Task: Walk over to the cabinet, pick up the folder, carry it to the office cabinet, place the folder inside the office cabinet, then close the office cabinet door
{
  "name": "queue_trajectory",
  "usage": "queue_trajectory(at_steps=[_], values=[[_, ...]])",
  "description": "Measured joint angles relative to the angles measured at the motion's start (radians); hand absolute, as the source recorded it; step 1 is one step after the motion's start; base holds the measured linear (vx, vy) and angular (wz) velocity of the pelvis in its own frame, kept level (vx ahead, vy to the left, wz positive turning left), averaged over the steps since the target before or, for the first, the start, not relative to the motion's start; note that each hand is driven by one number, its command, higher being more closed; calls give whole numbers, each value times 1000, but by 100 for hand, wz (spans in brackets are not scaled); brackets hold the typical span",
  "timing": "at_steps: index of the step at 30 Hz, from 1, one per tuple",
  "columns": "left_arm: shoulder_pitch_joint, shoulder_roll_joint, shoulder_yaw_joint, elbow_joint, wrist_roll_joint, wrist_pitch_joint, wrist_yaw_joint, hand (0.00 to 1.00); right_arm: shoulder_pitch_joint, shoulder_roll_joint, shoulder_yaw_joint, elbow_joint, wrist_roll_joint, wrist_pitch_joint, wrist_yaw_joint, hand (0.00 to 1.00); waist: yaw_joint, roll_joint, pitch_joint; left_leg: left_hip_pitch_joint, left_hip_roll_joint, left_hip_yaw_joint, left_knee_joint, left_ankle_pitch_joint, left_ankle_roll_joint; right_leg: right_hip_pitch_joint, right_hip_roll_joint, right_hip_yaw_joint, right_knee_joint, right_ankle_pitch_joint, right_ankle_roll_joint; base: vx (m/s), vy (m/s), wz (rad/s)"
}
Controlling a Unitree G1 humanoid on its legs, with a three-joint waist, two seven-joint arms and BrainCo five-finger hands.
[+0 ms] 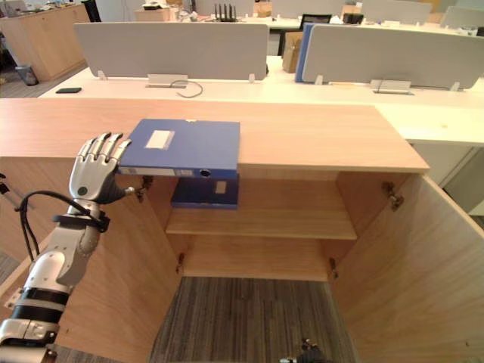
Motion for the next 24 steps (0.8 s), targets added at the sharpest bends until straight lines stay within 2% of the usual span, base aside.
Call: queue_trajectory(at_steps=[12, 16, 24], values=[[-114, 5, -42, 158, 9, 24, -1, 0, 2, 0, 0, 0, 0, 0, 0, 0, -16, -1, 0, 1, 0, 8, -14, 10, 2, -14, 0, 6, -4, 7, 2, -39, 0, -2], [-145, 36, -78, 206, 9, 27, -1, 0, 3, 0, 0, 0, 0, 0, 0, 0, -21, -1, 1, 2, 0, 12, -14, 10, 2, -14, 0, 6, -4, 11, 3, -23, 0, -2], [-193, 47, -88, 302, 8, 28, -2, 0, 6, 0, 0, 0, 0, 0, 0, 0, -33, -1, 1, 10, 1, 23, -16, 10, 2, -16, 0, 15, -5, 13, 5, -51, 0, -5]])
